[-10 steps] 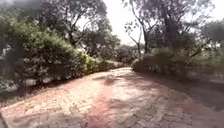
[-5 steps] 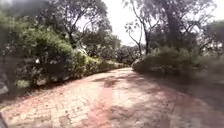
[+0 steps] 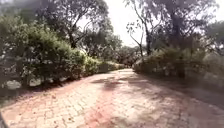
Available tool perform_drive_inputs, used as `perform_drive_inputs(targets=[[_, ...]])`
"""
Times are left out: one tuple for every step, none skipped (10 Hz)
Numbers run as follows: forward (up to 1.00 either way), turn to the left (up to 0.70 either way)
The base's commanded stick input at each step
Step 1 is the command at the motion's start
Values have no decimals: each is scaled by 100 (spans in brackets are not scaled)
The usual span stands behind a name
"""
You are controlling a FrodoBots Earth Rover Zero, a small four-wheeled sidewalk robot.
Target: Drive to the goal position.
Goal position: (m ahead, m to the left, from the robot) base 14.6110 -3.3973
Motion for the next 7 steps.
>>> perform_drive_inputs(targets=[[70,0],[70,0],[70,0],[70,0],[70,0],[70,0],[70,0]])
